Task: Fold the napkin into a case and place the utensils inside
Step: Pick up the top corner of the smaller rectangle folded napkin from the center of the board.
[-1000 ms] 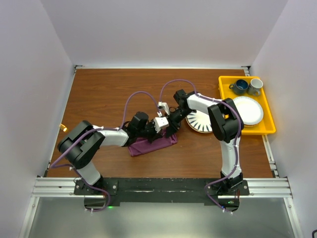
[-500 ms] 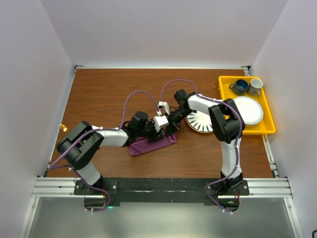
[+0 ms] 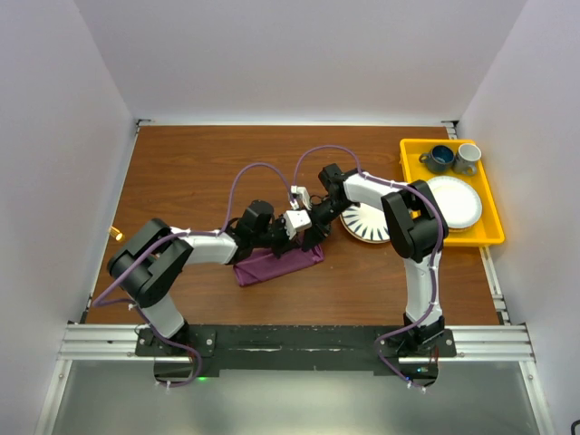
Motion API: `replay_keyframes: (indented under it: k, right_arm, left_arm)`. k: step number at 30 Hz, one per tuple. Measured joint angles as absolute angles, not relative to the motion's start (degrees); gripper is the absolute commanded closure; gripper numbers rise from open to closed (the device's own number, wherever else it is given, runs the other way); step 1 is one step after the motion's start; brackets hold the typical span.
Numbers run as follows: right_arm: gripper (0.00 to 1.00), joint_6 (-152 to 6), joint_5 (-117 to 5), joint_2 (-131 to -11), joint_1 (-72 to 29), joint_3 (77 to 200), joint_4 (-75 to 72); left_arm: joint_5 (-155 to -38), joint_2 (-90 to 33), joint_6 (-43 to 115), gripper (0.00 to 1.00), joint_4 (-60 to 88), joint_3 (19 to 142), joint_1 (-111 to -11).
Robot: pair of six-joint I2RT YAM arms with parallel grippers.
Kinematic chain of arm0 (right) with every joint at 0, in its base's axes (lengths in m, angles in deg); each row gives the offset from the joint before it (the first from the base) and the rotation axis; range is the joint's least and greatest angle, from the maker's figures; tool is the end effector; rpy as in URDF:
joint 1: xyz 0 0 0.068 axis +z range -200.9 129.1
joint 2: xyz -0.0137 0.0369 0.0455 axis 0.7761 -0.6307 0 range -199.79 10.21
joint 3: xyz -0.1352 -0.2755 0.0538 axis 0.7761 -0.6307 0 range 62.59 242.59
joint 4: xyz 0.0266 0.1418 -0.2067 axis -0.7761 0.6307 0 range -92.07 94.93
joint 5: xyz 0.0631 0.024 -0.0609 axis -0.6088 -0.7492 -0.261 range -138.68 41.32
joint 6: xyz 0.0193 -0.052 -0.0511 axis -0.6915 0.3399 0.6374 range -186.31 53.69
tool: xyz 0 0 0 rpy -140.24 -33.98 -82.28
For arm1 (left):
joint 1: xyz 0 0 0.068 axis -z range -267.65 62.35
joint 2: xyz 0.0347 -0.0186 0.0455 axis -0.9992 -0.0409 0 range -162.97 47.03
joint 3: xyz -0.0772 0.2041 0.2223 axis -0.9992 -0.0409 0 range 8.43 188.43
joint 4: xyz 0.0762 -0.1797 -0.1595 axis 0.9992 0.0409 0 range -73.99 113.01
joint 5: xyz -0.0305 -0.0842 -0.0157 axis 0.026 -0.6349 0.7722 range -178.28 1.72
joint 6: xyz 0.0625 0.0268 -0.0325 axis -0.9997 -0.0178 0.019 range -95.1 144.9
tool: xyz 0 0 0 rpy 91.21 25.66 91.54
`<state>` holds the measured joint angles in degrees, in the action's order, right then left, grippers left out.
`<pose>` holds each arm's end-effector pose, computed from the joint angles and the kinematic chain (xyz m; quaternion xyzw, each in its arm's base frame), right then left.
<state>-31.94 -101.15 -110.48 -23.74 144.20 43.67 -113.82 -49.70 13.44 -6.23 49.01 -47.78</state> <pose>0.3377 0.2299 0.1610 -0.4755 0.7598 0.4382 0.0682 0.2474 -0.2425 0.1803 0.4665 0.7308 -0.3017 0.3966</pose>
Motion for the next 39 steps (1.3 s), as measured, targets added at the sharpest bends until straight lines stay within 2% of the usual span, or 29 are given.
replay_keyframes:
  k: [3, 4, 29, 32, 37, 39]
  right_arm:
    - [0.54, -33.05, -100.93, -110.48, -23.74, 144.20, 43.27]
    - [0.53, -33.44, -100.84, -110.48, -23.74, 144.20, 43.14]
    - [0.49, -39.98, -101.12, -108.31, -23.63, 140.11, 36.71]
    - [0.52, -40.15, -101.08, -107.74, -23.63, 139.45, 36.02]
    - [0.67, -41.27, -100.62, -106.43, -23.63, 138.67, 34.99]
    - [0.68, -42.34, -100.66, -105.56, -23.63, 138.60, 34.11]
  left_arm:
    - [-114.02, -49.29, 14.11, 1.00, -4.40, 49.10, -47.78]
    - [-114.09, -48.98, 14.59, 1.00, -3.89, 49.10, -47.78]
    - [-114.61, -44.06, 30.27, 1.00, 5.31, 47.79, -48.65]
    - [-114.59, -44.30, 31.69, 1.00, 5.35, 47.46, -49.31]
    - [-114.68, -45.83, 33.63, 1.00, 5.31, 47.11, -50.31]
    - [-114.98, -46.27, 34.40, 1.00, 4.85, 47.11, -50.66]
